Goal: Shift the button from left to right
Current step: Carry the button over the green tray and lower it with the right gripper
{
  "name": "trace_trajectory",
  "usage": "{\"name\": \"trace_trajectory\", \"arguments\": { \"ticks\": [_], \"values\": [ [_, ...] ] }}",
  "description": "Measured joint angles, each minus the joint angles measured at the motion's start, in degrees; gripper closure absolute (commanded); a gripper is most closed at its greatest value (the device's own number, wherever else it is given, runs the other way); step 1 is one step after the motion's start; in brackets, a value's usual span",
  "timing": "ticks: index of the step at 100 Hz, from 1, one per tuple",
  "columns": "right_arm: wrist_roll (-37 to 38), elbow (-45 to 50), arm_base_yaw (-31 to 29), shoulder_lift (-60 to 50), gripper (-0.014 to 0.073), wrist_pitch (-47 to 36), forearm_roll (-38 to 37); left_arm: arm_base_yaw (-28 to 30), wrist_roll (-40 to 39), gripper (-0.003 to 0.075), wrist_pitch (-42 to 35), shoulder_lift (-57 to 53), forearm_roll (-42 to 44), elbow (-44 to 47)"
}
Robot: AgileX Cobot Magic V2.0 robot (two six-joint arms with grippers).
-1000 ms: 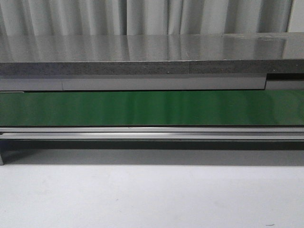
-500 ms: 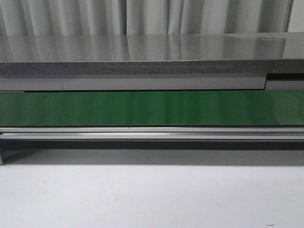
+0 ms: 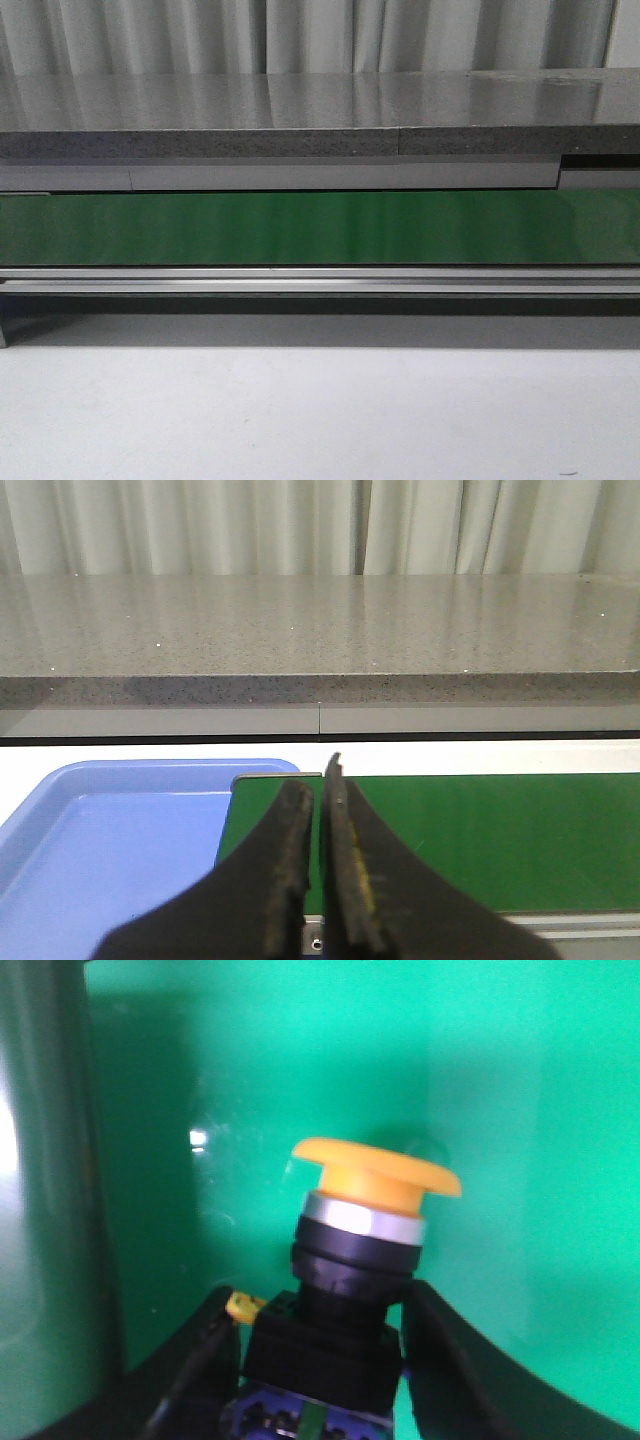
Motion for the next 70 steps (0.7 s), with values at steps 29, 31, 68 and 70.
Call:
{"name": "trace_trajectory", "arguments": {
  "ticks": [29, 31, 68, 70],
  "values": [
    [0.0, 0.0, 0.0, 0.6, 0.0145, 0.0, 0.3, 0.0, 0.0, 0.0715, 0.0, 0.0, 0.0, 0.0],
    [0.0, 0.0, 0.0, 0.6, 0.0137, 0.0, 0.3, 0.0, 0.0, 0.0715, 0.0, 0.0, 0.0, 0.0],
    [1.0, -0.1, -1.1, -0.3, 0.0116, -0.1, 0.3, 0.0, 0.0, 0.0715, 0.0, 0.0, 0.0, 0.0],
    [1.1, -0.1, -1.3, -0.6, 0.0116, -0.1, 0.4, 0.0, 0.0, 0.0715, 0.0, 0.0, 0.0, 0.0]
  ]
}}
